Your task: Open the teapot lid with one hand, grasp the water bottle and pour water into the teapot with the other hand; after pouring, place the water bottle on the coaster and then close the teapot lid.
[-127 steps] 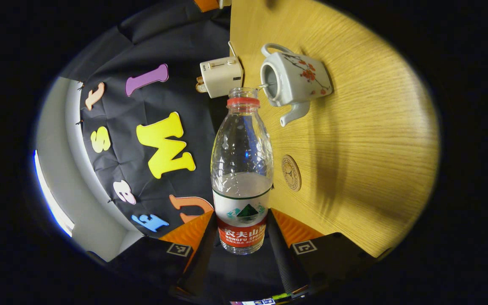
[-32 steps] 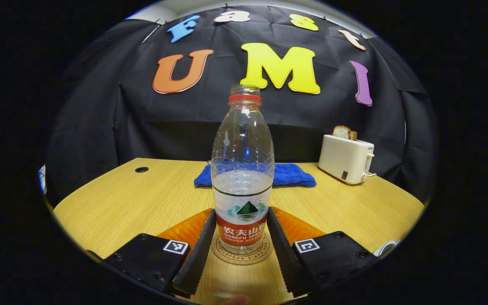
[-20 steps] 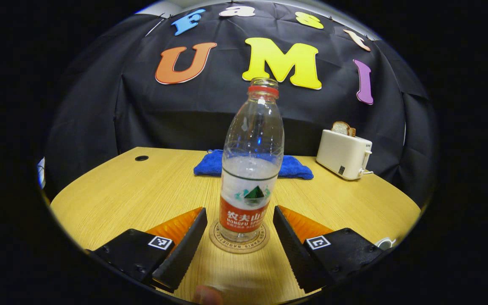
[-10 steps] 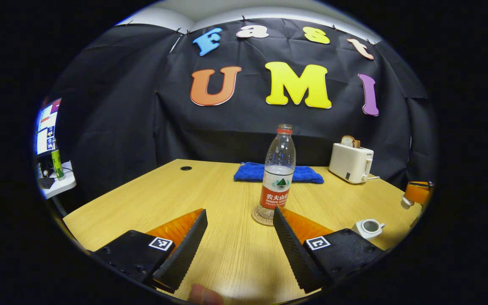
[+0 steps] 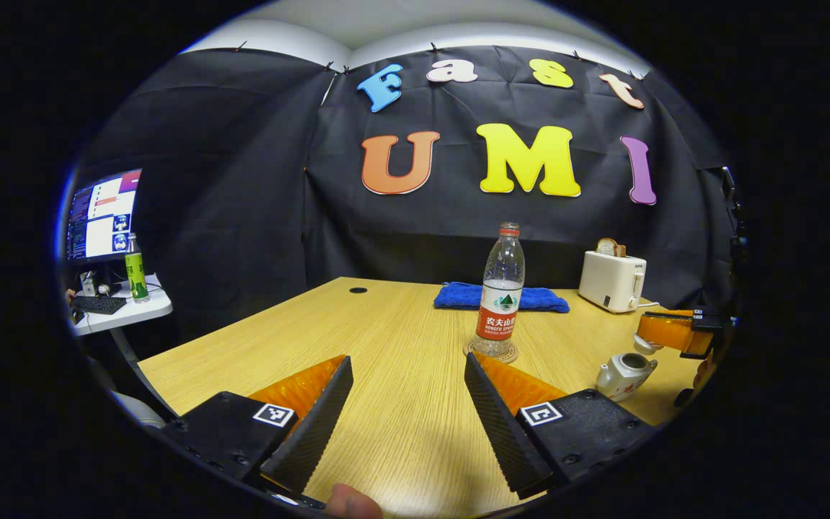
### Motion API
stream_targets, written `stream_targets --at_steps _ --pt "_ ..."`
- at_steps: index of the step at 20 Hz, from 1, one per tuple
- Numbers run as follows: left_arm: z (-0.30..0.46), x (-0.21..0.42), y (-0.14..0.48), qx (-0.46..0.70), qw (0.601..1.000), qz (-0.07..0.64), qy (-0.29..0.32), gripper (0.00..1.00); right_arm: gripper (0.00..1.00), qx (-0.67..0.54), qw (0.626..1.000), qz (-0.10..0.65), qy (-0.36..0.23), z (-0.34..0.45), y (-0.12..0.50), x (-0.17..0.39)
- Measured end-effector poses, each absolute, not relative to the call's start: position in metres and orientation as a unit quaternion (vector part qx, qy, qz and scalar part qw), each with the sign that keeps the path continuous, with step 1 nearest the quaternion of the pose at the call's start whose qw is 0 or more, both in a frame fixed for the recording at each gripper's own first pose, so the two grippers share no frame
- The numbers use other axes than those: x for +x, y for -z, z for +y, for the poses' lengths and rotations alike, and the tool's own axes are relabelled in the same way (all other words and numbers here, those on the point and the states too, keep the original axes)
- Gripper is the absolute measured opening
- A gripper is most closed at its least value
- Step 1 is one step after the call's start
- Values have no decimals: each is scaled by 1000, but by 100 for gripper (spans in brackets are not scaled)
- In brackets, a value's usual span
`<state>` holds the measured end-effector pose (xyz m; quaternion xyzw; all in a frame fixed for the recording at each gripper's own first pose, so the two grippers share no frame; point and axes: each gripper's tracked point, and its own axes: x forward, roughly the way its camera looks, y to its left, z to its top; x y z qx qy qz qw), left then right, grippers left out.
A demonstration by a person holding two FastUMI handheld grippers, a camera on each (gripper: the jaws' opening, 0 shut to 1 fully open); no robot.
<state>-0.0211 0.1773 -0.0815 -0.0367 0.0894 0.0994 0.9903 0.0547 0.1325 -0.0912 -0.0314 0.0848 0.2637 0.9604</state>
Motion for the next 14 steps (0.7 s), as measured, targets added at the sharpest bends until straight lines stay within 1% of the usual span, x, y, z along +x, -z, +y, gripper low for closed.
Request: stream_targets --at_steps 7,14 --pt "174 -28 64 -17 993 71 -96 98 0 -21 959 94 -268 135 107 60" --pt "162 -27 59 -11 994 67 -86 98 0 -18 959 96 -267 132 115 59"
